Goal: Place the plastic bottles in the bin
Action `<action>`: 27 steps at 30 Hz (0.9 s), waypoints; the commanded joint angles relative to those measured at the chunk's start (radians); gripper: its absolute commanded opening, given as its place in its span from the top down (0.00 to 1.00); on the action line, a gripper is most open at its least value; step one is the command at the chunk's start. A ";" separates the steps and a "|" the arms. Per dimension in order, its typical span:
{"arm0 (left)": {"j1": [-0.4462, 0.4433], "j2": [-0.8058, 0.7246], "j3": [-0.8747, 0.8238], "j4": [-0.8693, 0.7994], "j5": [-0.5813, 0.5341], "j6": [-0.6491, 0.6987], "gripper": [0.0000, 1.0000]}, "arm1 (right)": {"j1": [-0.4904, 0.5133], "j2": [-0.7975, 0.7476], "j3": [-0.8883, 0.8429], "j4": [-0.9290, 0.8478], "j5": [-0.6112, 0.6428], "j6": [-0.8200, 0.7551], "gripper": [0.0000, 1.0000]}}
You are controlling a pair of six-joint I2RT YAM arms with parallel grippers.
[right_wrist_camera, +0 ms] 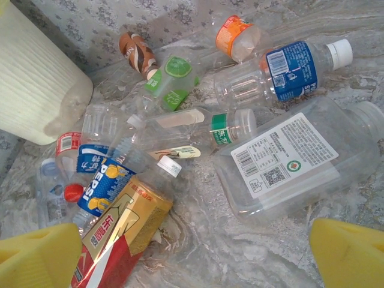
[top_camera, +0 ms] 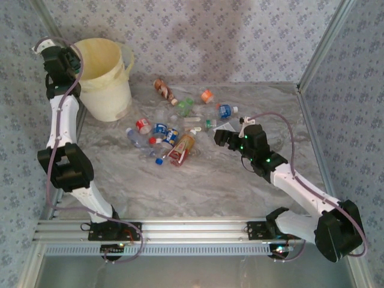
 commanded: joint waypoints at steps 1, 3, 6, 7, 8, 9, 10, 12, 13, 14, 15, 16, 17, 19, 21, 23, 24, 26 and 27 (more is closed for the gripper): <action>0.010 0.055 0.085 -0.067 0.060 0.058 0.45 | -0.007 -0.015 -0.007 -0.026 0.030 0.013 0.00; 0.009 0.092 0.119 -0.121 0.052 0.052 0.44 | -0.007 -0.016 -0.004 -0.036 0.036 0.013 0.00; 0.009 0.143 0.228 -0.219 0.017 0.017 0.37 | -0.007 -0.017 0.002 -0.059 0.042 0.014 0.00; 0.010 0.162 0.267 -0.262 0.009 0.004 0.31 | -0.006 -0.019 0.001 -0.066 0.046 0.014 0.00; 0.010 0.182 0.310 -0.308 0.006 -0.009 0.24 | -0.006 -0.021 0.004 -0.074 0.048 0.014 0.00; 0.011 0.198 0.352 -0.349 0.007 -0.023 0.19 | -0.007 -0.022 0.004 -0.079 0.051 0.014 0.00; 0.010 0.214 0.399 -0.396 0.013 -0.037 0.14 | -0.006 -0.024 0.003 -0.086 0.054 0.014 0.00; 0.009 0.233 0.474 -0.469 0.043 -0.053 0.09 | -0.007 -0.028 0.002 -0.096 0.062 0.014 0.00; 0.008 0.234 0.496 -0.492 0.059 -0.062 0.08 | -0.006 -0.030 0.000 -0.100 0.066 0.015 0.00; 0.005 0.232 0.513 -0.510 0.073 -0.069 0.06 | -0.008 -0.031 0.000 -0.106 0.069 0.016 0.00; 0.000 0.226 0.526 -0.526 0.076 -0.077 0.04 | -0.008 -0.032 -0.002 -0.109 0.072 0.017 0.00; -0.006 0.220 0.538 -0.549 0.077 -0.084 0.02 | -0.008 -0.036 -0.002 -0.109 0.074 0.018 0.00; -0.014 0.212 0.550 -0.573 0.081 -0.091 0.02 | -0.007 -0.037 -0.003 -0.114 0.075 0.020 0.00; -0.034 0.190 0.562 -0.612 0.085 -0.107 0.02 | -0.010 -0.041 -0.007 -0.115 0.082 0.023 0.00; -0.065 0.154 0.551 -0.672 0.075 -0.112 0.02 | -0.011 -0.047 -0.014 -0.110 0.083 0.027 0.00; -0.115 0.107 0.515 -0.709 0.042 -0.111 0.02 | -0.012 -0.049 -0.022 -0.099 0.084 0.031 0.00; -0.141 0.077 0.484 -0.711 0.024 -0.110 0.02 | -0.013 -0.050 -0.027 -0.096 0.084 0.032 0.00; -0.202 0.009 0.388 -0.693 -0.016 -0.107 0.02 | -0.017 -0.048 -0.033 -0.087 0.082 0.035 0.00; -0.233 -0.023 0.339 -0.684 -0.037 -0.111 0.02 | -0.019 -0.048 -0.036 -0.083 0.080 0.034 0.00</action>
